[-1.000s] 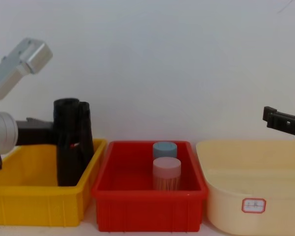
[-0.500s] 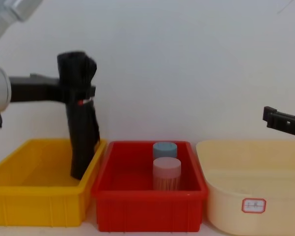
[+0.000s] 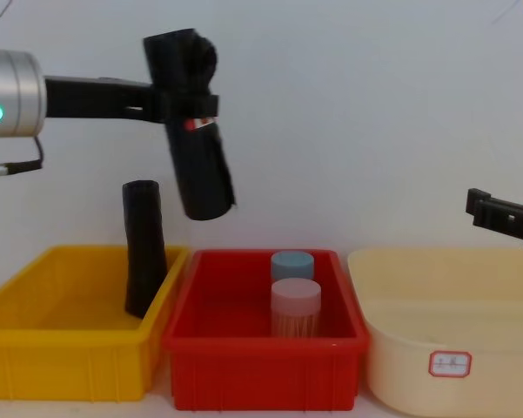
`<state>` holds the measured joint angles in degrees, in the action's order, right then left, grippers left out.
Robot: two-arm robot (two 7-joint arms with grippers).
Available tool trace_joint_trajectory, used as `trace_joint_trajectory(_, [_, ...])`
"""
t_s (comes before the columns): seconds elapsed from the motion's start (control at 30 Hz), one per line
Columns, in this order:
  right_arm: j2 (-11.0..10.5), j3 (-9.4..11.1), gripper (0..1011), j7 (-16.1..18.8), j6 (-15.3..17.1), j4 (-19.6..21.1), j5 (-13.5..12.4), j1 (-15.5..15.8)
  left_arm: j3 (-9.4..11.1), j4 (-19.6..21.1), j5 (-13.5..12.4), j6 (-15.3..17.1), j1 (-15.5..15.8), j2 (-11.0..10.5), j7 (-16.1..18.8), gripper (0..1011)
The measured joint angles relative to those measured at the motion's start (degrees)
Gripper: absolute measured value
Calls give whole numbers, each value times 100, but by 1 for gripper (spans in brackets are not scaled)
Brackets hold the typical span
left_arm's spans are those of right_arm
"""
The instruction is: Pick up the garbage bag with the one hand and transfer it to the other hand.
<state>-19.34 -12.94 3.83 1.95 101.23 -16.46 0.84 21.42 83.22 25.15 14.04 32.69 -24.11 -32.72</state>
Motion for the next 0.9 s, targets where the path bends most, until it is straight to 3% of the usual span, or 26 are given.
trace_joint_trajectory(0.33, [0, 0, 999, 0, 0, 0, 0, 0, 348, -337, 257, 276, 446, 193, -630, 412])
trace_joint_trajectory(0.9, [1, 0, 1000, 0, 0, 0, 0, 0, 734, -632, 297, 322, 794, 368, -1017, 412])
